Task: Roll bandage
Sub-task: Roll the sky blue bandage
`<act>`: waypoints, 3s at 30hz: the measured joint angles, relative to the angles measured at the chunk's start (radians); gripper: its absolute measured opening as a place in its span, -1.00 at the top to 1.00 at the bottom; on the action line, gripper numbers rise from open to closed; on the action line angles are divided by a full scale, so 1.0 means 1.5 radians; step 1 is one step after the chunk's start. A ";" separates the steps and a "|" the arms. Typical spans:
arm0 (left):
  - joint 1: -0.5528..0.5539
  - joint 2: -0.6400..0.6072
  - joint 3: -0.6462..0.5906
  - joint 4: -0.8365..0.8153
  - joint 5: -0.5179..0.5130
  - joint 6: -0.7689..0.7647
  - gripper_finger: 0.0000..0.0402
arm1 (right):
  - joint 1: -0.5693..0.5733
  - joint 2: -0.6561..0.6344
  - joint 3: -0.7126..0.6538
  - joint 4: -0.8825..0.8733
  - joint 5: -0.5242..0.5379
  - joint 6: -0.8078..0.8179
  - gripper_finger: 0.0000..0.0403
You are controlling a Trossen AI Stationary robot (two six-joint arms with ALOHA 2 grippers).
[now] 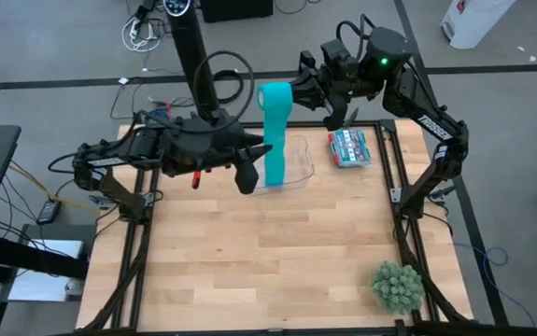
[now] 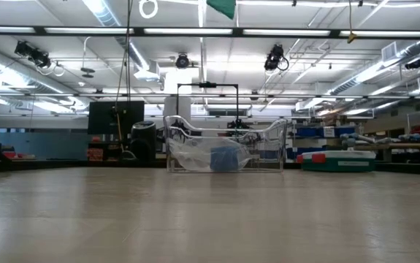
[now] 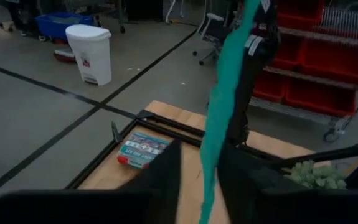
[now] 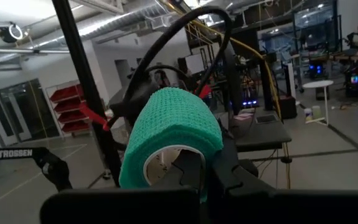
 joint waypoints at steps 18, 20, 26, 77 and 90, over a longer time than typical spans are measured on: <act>-0.001 -0.011 0.000 -0.081 -0.012 -0.097 0.99 | -0.073 0.000 -0.001 -0.084 -0.001 0.042 1.00; -0.001 -0.010 0.000 -0.083 -0.008 -0.104 0.99 | -0.073 0.000 -0.001 -0.063 -0.006 0.043 1.00; 0.001 -0.010 0.000 -0.097 -0.007 -0.104 0.99 | -0.048 -0.002 -0.001 -0.011 -0.040 0.069 1.00; -0.004 -0.063 0.001 -0.011 0.006 0.040 0.34 | 0.074 -0.023 -0.066 -0.201 -0.104 0.229 1.00; -0.023 -0.061 0.000 -0.095 0.027 -0.003 0.34 | 0.062 -0.034 -0.165 -0.173 -0.173 0.253 1.00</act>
